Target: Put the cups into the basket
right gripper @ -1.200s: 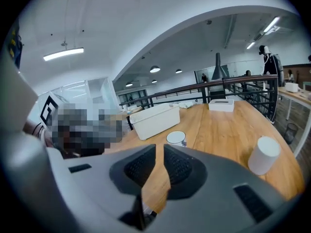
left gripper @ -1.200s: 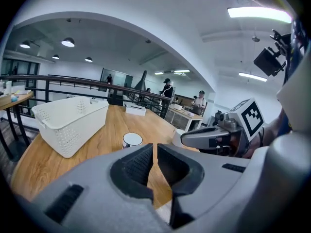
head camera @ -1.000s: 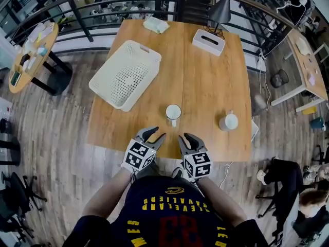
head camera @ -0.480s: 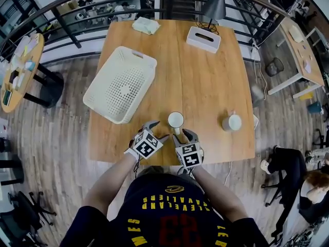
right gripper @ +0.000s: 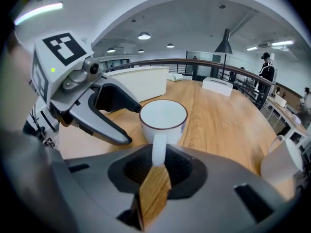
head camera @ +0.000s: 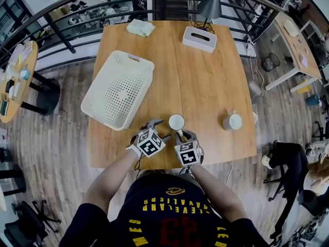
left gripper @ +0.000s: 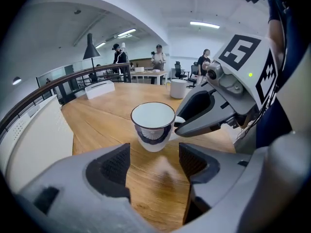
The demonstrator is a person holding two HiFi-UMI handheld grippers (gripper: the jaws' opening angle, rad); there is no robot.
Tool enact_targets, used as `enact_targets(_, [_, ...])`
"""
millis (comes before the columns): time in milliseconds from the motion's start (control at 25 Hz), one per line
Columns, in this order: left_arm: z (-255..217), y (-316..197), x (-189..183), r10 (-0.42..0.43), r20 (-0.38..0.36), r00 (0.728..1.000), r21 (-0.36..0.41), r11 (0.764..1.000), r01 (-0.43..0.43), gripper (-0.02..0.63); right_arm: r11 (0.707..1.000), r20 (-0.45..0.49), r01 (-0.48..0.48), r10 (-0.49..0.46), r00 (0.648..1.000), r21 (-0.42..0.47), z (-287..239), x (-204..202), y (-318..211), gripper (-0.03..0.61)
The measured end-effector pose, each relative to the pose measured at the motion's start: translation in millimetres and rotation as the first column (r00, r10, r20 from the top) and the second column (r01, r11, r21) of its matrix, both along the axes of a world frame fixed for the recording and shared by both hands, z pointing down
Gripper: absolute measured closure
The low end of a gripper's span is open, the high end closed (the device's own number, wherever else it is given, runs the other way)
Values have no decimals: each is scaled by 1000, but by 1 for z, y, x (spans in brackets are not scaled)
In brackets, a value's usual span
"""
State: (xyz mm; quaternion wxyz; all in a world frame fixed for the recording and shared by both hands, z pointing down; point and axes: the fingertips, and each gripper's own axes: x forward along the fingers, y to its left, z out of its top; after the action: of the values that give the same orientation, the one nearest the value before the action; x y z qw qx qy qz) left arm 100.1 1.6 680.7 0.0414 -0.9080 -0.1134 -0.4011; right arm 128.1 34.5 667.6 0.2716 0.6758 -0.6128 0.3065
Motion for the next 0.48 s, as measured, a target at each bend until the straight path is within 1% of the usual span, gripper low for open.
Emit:
enact_targets(80, [1,-2,1,22,0,1000,-7,1000,-22,311,1000,-12,16,-16,1000,9,0,1,0,499])
enact_targets(160, [3,-4,1,45,5,999,-2,999,-45,311,998,-18,55,-54,998,16,0,2,2,500])
enact_targets(280, [6,-9,3,80,22,997,4,997,-81,311,987,-33,160,-160,987,15,0,3,5,503])
enact_targets(360, [7,-8,5,118,36,992,4,993,-118,311,969,-41,248,-248,968,9,1,4,8,503])
enact_targets(480, [8,2,5,184,39,982,0,983,-184,311,930,-22,367,-367,930,-10,4,7,15,503])
